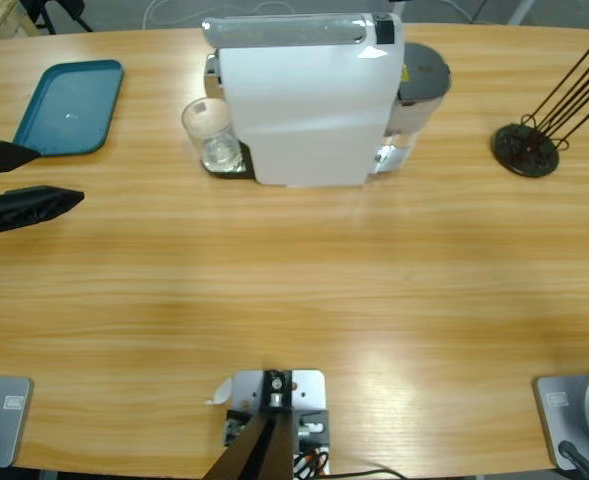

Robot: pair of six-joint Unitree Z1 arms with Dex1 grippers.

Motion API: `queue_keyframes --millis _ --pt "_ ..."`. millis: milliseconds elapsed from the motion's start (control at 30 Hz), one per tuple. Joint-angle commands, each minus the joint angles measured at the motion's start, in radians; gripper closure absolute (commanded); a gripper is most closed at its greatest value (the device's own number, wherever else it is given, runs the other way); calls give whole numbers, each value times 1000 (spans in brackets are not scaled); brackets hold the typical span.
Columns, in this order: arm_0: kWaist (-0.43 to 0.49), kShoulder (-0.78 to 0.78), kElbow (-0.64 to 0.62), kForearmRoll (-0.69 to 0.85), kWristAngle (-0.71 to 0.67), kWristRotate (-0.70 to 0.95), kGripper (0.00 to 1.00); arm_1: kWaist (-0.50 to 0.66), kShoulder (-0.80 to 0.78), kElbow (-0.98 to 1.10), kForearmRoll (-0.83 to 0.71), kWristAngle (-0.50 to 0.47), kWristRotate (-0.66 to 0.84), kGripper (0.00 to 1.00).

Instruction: Pour coffee

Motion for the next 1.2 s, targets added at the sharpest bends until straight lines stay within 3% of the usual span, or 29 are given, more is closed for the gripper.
queue_keyframes --millis 33,700,1200 --pt "-8 19 34 -8 13 0 13 -12 56 -10 20 -18 6 1000" --pt "-8 22 33 -8 15 2 13 53 65 14 24 -39 34 1000" --pt "-8 23 33 -8 15 2 13 54 20 174 -57 -49 61 1000"
